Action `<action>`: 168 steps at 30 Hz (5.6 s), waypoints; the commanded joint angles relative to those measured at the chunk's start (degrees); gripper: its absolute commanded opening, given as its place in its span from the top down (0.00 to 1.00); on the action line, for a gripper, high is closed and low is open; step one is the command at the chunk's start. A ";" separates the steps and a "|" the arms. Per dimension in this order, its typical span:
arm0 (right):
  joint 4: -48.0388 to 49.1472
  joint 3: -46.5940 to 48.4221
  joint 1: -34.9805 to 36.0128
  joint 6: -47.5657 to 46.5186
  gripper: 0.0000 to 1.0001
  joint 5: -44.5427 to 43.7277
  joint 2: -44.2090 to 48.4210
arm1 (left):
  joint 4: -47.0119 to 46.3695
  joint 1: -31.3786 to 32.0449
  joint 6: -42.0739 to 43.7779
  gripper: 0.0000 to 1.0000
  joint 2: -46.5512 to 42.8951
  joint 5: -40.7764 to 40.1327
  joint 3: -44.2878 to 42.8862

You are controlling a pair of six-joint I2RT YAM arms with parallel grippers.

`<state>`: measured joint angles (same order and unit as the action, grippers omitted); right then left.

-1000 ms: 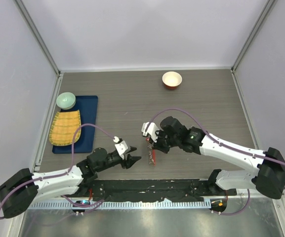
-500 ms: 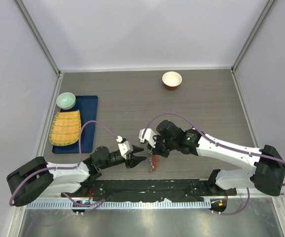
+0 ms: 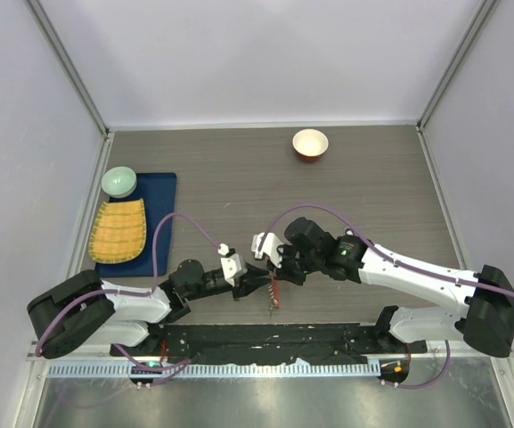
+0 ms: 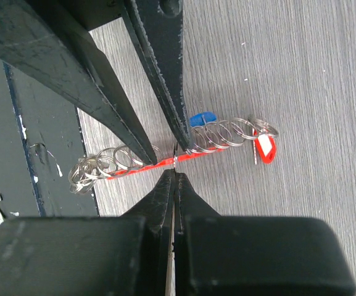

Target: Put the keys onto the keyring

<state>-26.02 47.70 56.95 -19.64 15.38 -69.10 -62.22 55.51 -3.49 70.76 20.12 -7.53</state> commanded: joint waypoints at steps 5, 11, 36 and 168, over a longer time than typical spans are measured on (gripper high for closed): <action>3.70 -0.15 0.44 -0.14 0.99 1.41 2.66 | -4.32 0.13 2.08 0.73 2.10 -3.07 -1.96; 3.78 -0.24 0.53 -0.05 0.99 1.59 3.09 | -3.27 0.13 1.99 0.75 2.89 -2.98 -2.75; 19.67 -10.51 0.27 10.74 0.70 -7.99 13.81 | -7.64 0.13 -1.60 1.00 1.13 -7.54 1.11; 7.56 -0.94 1.59 -1.54 0.99 2.90 7.14 | 13.88 0.04 4.89 0.74 -12.84 4.23 -5.13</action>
<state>-21.50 45.12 58.06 -20.88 18.09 -63.05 -43.99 55.44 1.65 58.02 23.07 -10.39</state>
